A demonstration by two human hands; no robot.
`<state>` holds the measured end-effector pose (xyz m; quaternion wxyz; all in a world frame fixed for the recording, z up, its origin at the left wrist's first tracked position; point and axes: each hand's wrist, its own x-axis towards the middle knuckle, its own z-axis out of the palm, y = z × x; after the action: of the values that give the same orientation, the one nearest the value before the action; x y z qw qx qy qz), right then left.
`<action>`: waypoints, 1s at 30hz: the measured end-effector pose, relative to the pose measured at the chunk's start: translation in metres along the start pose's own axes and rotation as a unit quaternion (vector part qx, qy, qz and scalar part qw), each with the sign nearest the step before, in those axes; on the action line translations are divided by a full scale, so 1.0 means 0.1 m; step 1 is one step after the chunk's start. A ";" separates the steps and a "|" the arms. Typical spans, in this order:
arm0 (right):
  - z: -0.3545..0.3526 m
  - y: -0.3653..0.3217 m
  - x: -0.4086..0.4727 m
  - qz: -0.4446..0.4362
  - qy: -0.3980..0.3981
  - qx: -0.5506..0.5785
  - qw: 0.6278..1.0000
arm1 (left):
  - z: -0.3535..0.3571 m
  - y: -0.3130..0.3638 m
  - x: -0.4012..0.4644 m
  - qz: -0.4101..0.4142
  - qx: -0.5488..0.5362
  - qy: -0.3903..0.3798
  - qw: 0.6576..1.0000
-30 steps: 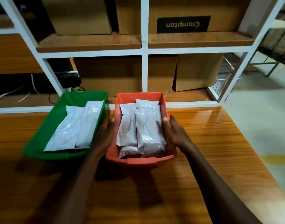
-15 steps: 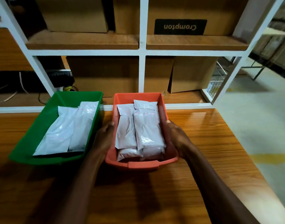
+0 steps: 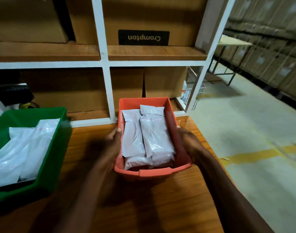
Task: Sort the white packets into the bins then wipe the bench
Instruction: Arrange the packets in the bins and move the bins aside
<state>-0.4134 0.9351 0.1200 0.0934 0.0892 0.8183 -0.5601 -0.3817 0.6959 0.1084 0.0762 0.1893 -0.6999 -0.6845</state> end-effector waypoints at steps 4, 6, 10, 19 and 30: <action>-0.55 0.12 0.17 0.007 0.007 -0.016 1.000 | 0.62 0.00 -0.01 0.006 -0.004 0.005 1.000; -0.82 0.21 0.28 0.010 0.012 -0.009 1.000 | 0.93 0.01 -0.01 0.005 -0.001 0.011 1.000; -1.35 0.33 0.48 0.032 0.000 0.020 0.999 | 1.55 -0.03 -0.02 0.001 0.016 0.045 0.999; -1.79 0.58 0.91 0.056 -0.030 0.066 0.996 | 2.17 -0.15 0.03 -0.025 0.052 0.073 0.996; -1.86 0.57 0.93 -0.029 -0.033 0.042 0.998 | 2.04 -0.12 0.06 -0.055 -0.003 0.028 0.998</action>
<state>-0.4991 1.1331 0.1112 0.0997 0.0505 0.7928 -0.5991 -0.4598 0.8839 0.0850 0.0587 0.2465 -0.6841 -0.6840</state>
